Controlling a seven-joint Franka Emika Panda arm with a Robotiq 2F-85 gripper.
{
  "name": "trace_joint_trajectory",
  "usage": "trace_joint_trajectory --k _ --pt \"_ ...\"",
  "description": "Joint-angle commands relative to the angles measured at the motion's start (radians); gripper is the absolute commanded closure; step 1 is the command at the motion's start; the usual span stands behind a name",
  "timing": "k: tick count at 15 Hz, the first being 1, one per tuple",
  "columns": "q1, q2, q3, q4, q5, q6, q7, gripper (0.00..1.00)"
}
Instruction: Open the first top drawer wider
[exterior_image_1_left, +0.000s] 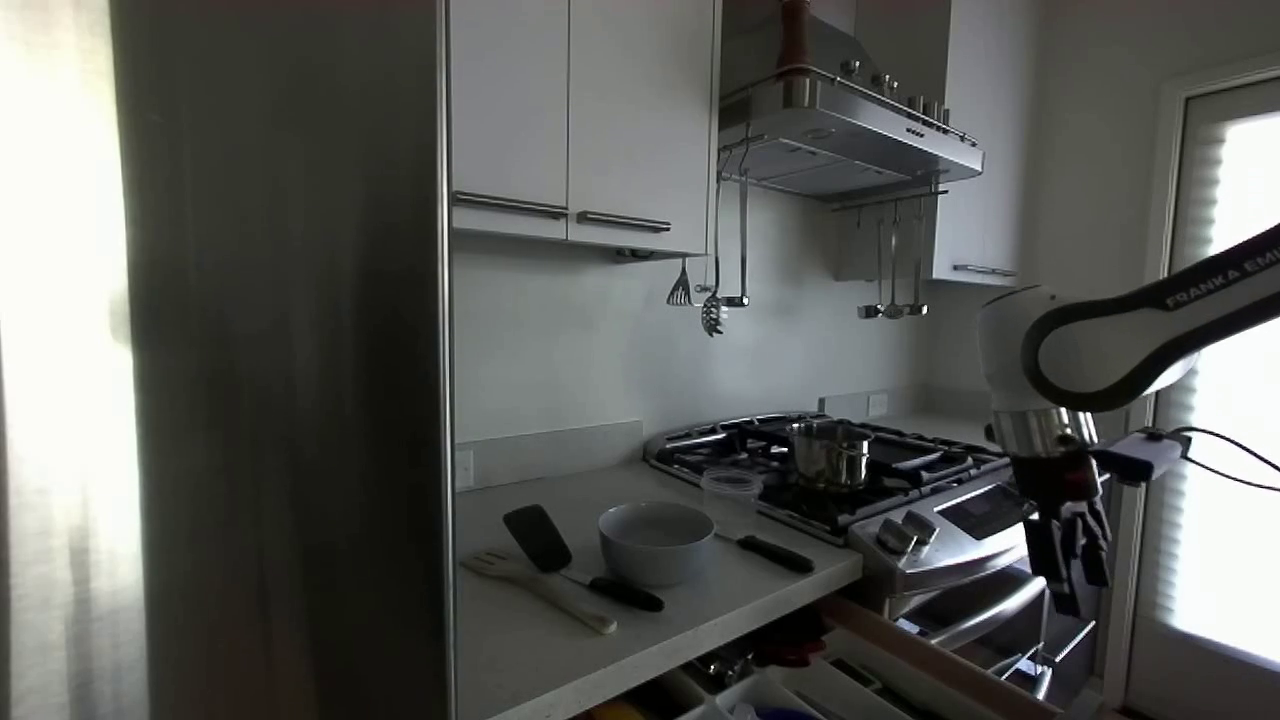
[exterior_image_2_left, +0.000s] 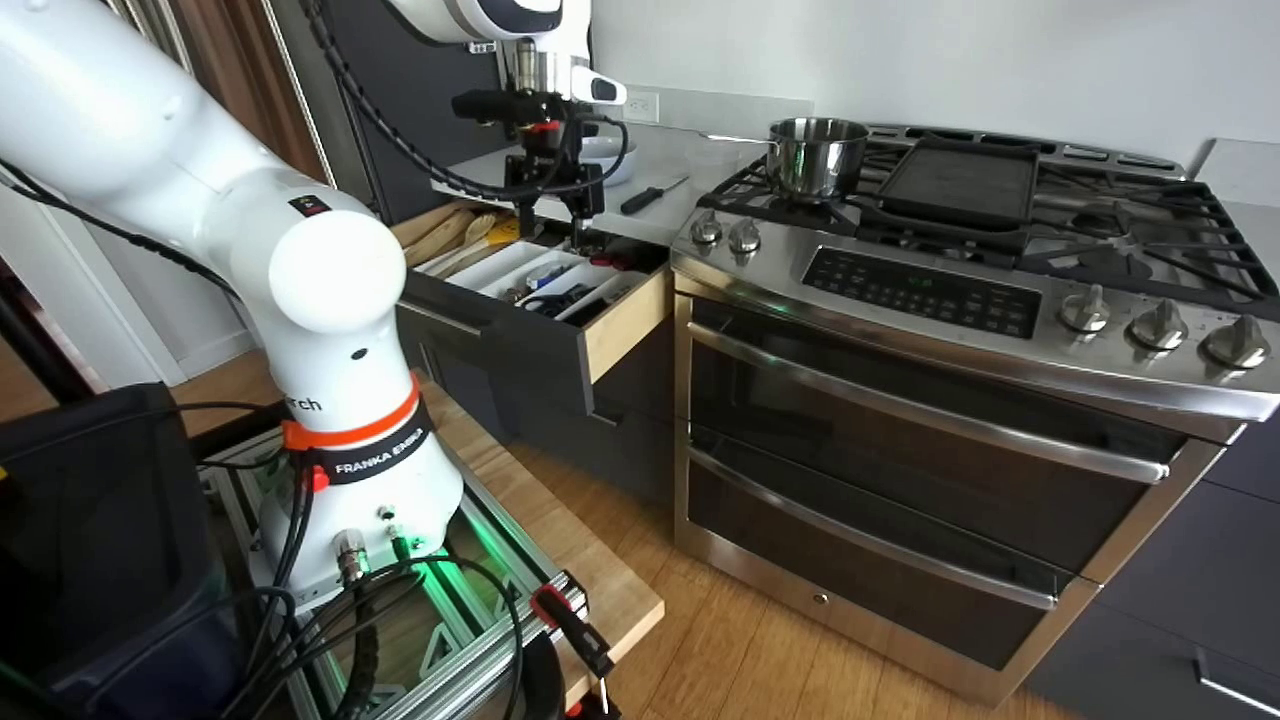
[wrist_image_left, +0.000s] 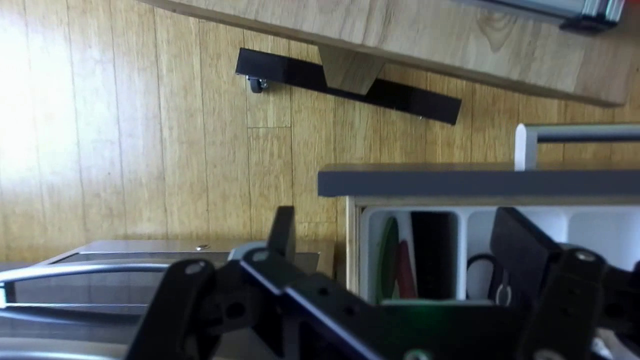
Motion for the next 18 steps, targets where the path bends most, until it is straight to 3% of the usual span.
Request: trace_joint_trajectory --k 1,2,7,18 --pt "0.055 0.01 -0.019 -0.075 0.033 0.049 -0.086 0.0" --pt "0.032 0.002 -0.01 -0.046 0.006 0.018 -0.043 0.0" --pt "0.05 0.014 -0.009 -0.058 0.01 0.026 -0.063 0.0" --pt "0.231 0.185 0.121 -0.044 0.227 0.221 -0.015 0.0"
